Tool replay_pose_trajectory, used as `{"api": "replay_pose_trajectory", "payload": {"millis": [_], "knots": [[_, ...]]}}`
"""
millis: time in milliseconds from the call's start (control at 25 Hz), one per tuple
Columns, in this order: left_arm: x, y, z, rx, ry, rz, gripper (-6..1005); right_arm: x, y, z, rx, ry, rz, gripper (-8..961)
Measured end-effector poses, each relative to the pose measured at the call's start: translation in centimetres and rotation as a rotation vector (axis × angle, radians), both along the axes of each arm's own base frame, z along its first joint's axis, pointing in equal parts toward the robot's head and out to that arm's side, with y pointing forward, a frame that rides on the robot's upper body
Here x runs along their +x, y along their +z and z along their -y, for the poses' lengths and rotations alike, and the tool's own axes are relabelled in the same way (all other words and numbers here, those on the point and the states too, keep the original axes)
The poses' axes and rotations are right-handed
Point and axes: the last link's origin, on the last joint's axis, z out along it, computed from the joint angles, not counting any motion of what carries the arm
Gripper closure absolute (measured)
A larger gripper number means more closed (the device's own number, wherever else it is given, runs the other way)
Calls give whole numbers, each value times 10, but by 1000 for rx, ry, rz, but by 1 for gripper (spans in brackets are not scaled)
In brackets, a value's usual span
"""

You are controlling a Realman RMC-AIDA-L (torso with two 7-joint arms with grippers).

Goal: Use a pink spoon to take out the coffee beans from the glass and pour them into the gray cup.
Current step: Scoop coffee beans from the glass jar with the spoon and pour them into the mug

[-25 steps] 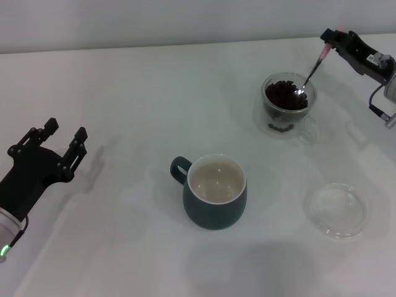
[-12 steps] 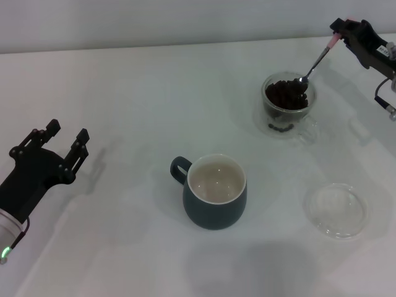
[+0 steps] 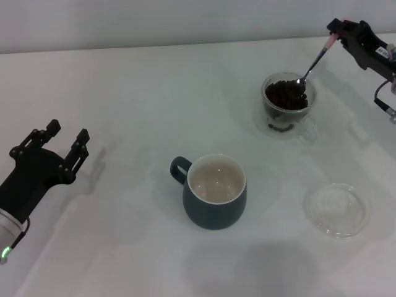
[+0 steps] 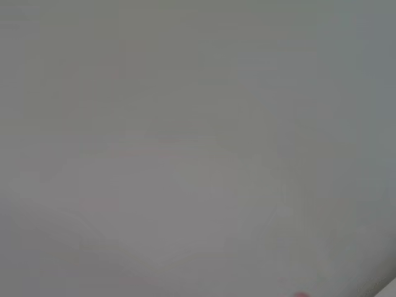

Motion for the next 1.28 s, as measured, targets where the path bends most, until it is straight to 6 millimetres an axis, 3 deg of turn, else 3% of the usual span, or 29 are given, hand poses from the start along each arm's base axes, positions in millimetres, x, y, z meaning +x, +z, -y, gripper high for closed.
{"api": "replay_pose_trajectory", "payload": {"millis": [1280], "knots": [[-4, -1, 2, -6, 15, -10, 422, -15, -29, 24, -120, 105, -88, 808]]}}
